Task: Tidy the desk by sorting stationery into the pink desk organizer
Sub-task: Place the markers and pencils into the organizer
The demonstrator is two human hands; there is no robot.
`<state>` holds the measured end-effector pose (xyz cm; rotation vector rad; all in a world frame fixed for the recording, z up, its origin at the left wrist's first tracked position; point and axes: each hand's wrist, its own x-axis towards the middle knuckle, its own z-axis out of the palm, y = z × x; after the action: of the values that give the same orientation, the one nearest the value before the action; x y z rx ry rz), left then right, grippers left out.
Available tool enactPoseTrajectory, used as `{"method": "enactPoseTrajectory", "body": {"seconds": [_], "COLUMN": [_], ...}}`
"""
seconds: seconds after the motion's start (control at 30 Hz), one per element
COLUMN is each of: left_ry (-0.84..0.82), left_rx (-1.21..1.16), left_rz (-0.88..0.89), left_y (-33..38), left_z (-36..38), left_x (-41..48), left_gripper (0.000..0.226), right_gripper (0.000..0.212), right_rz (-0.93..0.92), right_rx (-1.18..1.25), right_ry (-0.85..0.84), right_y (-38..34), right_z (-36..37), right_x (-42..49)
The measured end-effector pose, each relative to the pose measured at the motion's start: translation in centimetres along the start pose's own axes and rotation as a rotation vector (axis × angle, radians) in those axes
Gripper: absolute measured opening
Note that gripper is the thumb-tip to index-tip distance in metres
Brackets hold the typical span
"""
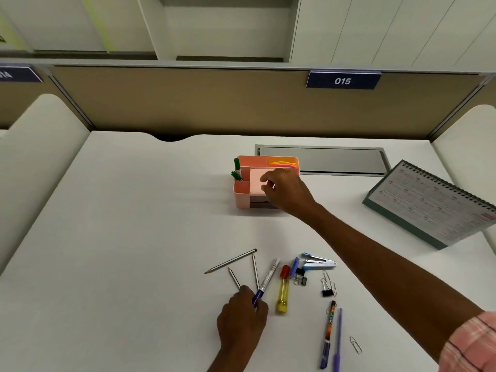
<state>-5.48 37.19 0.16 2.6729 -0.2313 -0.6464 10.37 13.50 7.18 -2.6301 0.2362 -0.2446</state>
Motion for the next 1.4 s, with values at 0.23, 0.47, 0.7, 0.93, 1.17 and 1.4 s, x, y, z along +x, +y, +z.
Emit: {"method": "enactPoseTrajectory", "body": {"seconds": [0.23, 0.47, 0.7, 0.93, 1.17, 1.4], "left_ry": [0.108, 0.277, 0.363, 0.341, 0.269, 0.112], "left_rx": [-0.144, -0.406, -0.691, -0.923, -0.818, -0.567], "left_rz": [0.018, 0.13, 0.169, 0.142, 0.158, 0.126], "left_y": [0.3, 2.3, 4.0, 3.7, 5.1, 8.6], "left_z": [-1.8, -6.1, -8.7, -11.6, -14.9, -15.5], "left_x": [0.8, 2.7, 4.4, 7.3, 12.7, 15.9], "left_gripper": [0.021, 0.016, 0.02, 0.023, 0.039, 0.054], "right_gripper": [0.031, 0.044, 0.035, 0.023, 0.022, 0.018], "right_rz": [-0.219, -0.297, -0.339, -0.211, -0.154, -0.011], "right_rx": [0.107, 0.085, 0.087, 0.16, 0.18, 0.223], "right_ry": [-0.389, -0.591, -0.327, -0.081, 0.203, 0.214], "right_y": [-2.2, -3.5, -4.4, -4.2, -4.8, -5.0], "right_z": [-0.8, -0.7, -1.9, -3.2, -4.0, -1.3], "right_x": [-5.7, -9.1, -8.1, -3.7, 2.8, 7.0]}}
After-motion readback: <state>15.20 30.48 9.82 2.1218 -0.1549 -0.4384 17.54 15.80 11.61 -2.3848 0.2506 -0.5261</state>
